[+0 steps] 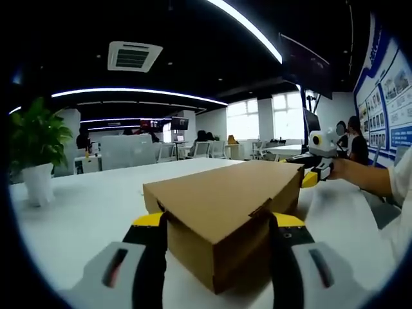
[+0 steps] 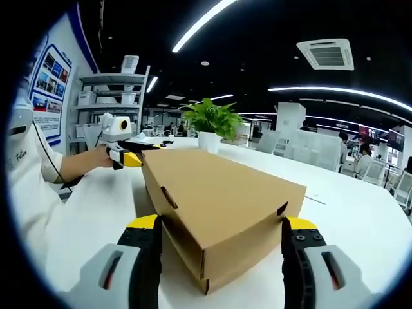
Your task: Operate the shoe box by opening the lid, removing the specified soft item, and placing it in the target area until the item is outside and the box remains undamaged.
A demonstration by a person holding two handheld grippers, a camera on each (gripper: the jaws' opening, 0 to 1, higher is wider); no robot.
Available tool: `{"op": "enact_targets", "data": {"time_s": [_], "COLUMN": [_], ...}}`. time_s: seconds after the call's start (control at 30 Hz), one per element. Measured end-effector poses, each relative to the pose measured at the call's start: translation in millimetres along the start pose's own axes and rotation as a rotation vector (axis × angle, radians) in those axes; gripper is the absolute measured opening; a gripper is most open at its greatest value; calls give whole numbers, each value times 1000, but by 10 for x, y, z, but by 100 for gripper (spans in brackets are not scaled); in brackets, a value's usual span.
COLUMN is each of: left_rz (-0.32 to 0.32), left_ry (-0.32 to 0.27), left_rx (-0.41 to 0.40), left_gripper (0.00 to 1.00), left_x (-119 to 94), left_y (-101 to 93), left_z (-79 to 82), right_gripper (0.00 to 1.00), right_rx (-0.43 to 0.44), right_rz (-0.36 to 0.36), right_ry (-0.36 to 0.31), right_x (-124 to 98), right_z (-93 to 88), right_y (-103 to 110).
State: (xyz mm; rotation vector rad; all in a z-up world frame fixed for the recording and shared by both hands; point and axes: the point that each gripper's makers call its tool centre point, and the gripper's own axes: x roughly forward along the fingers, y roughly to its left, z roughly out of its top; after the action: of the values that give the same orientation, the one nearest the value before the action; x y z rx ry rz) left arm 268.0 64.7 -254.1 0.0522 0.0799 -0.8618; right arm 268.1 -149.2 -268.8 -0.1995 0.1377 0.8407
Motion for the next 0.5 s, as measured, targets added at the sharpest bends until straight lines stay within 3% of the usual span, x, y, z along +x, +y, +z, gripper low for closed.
{"op": "enact_targets", "data": {"time_s": [0.5], "left_rz": [-13], "left_ry": [-14], "left_rx": [-14], "left_gripper": [65], "left_x": [-148], "left_y": [-107], "left_z": [-1], "right_gripper": [77], "right_rx": [5], "right_rz": [-13], "right_ry": [-28], "right_x": [-106], "right_z": [-27], "right_y": [142]}}
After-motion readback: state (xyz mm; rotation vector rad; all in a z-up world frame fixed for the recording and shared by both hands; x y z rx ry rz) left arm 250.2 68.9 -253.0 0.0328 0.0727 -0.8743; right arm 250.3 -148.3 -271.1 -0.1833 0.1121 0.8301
